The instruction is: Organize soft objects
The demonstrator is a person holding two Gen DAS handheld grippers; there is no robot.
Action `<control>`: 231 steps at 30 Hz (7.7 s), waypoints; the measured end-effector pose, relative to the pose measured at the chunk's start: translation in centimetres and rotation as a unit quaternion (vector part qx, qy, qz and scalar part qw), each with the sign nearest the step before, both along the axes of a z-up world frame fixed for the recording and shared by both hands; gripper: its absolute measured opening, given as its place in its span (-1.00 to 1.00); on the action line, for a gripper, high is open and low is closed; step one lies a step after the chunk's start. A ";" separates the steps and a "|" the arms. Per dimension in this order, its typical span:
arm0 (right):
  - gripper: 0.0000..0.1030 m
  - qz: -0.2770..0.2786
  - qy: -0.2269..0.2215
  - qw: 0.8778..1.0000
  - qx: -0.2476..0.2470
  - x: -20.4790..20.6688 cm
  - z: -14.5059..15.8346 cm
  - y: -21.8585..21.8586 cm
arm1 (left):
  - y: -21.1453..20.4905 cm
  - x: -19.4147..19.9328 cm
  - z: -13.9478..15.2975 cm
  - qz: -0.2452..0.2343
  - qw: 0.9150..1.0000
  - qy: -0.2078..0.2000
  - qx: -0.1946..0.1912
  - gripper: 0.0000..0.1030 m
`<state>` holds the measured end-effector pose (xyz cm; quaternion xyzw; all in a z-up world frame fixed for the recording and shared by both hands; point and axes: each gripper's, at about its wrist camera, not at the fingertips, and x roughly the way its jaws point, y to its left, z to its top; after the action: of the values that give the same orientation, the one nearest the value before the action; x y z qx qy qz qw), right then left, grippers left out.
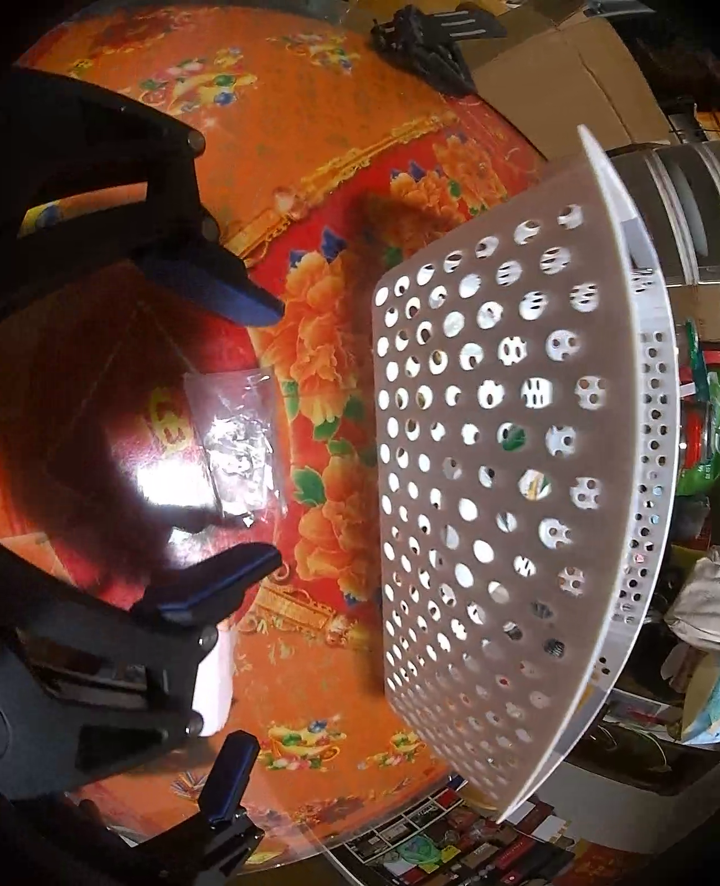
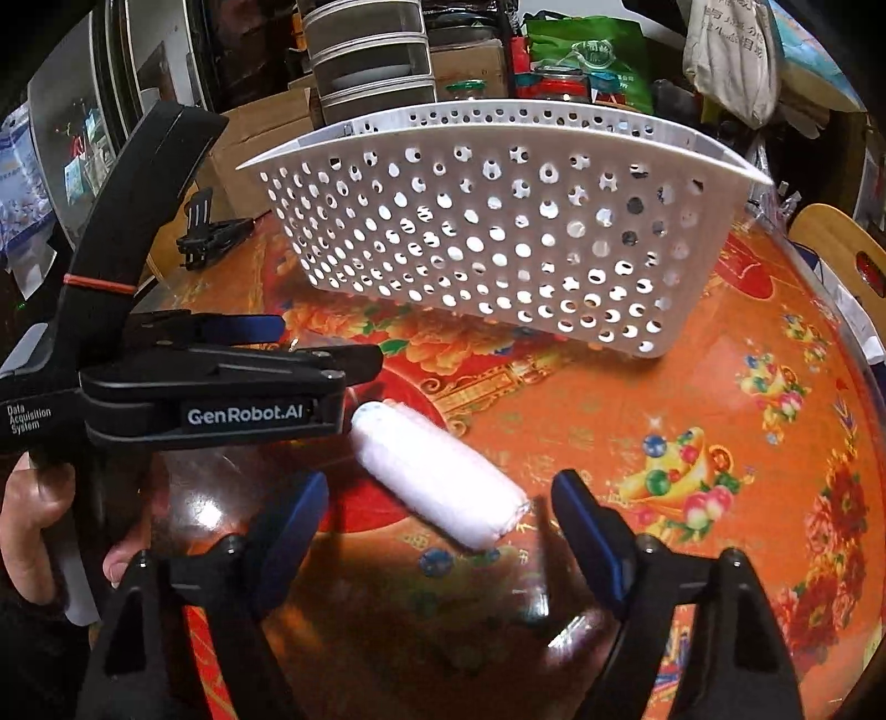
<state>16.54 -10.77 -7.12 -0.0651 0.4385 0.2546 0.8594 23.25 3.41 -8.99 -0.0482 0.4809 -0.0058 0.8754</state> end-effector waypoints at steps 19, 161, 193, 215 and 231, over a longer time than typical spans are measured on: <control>-0.38 0.010 -0.022 0.999 -0.047 -0.5 -0.7 0.4 | -1.7 -0.9 -0.2 -0.008 1.000 -0.010 0.014 0.05; -0.39 -0.067 0.021 0.996 -0.046 20.7 8.3 0.9 | 2.2 17.3 9.4 -0.003 0.999 0.034 0.035 0.05; 0.86 -0.067 -0.022 0.997 -0.017 16.8 11.8 -2.0 | 0.3 14.0 9.7 -0.036 0.999 0.019 0.022 0.93; 0.95 -0.102 -0.133 0.986 0.006 -1.2 13.6 -6.2 | 2.9 -9.1 15.2 0.016 0.989 -0.139 0.038 1.00; 0.96 -0.106 -0.202 0.973 0.032 -13.1 16.5 -7.6 | 0.4 -22.1 18.1 0.025 0.978 -0.202 0.048 1.00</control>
<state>3.49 -18.38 9.38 -0.0413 0.2521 0.1577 0.9539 1.17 3.79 9.07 -0.0157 0.2922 0.0292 0.9558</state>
